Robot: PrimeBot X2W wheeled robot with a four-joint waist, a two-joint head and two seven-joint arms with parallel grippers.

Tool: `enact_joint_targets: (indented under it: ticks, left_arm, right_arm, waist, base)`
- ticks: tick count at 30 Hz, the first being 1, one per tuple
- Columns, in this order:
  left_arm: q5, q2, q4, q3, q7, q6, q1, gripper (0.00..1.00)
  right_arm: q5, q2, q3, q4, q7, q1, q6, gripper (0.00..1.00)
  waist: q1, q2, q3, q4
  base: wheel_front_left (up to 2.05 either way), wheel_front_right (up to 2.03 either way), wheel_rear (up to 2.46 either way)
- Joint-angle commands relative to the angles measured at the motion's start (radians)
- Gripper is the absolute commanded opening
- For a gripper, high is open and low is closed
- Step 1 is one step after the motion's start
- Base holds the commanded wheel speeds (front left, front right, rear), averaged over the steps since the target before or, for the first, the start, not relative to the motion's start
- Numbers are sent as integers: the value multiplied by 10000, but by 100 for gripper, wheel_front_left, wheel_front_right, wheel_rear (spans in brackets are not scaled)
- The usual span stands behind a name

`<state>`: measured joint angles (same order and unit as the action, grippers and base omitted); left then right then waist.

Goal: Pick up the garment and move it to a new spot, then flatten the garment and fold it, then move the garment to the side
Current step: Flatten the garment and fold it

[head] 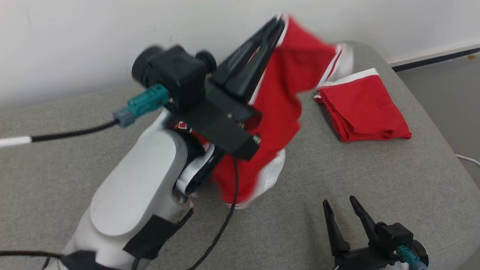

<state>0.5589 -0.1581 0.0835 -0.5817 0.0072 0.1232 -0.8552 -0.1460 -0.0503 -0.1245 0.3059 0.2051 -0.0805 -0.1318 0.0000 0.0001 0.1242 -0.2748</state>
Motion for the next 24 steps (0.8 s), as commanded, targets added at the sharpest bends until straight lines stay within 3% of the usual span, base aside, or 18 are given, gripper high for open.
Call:
enact_joint_targets:
  ticks: [1,5,10,17,22,23,24]
  left_arm:
    - [149,177,-200,74,-186,20,-438,0]
    - [437,562,-578,353,-685,15,-1098,0]
    - [1037,732,-699,1041,-1368,-449,-750,0]
    - [1632,-257,768,1844,-1477,-1120,1903,0]
    - [1827,-711,2394,2345,-1928,-1284,2884,0]
    - [1874,-730,2817,2488,-2082,-1327,2962,4]
    - [1842,-782,3244,2588,-2201,-1414,3013,29]
  right_arm:
    - [-69,2,42,34,66,-21,23,100]
    - [-13,2,119,117,101,-93,23,100]
    - [-20,2,-1,149,133,-140,23,100]
    - [77,0,26,118,96,-156,25,100]
    - [201,2,10,40,14,-275,23,100]
    - [235,3,-22,37,-5,-299,23,100]
    - [257,0,-53,31,-18,-332,23,100]
  waist:
    - [0,-1,10,-34]
    - [0,-1,-25,84]
    - [0,-1,-60,423]
    - [0,-1,126,1050]
    - [0,-1,311,1386]
    - [0,-1,335,1453]
    - [0,-1,353,1498]
  base:
    - [0,0,0]
    - [0,0,0]
    - [0,0,0]
    - [0,0,0]
    - [0,0,0]
    - [0,0,0]
    - [0,0,0]
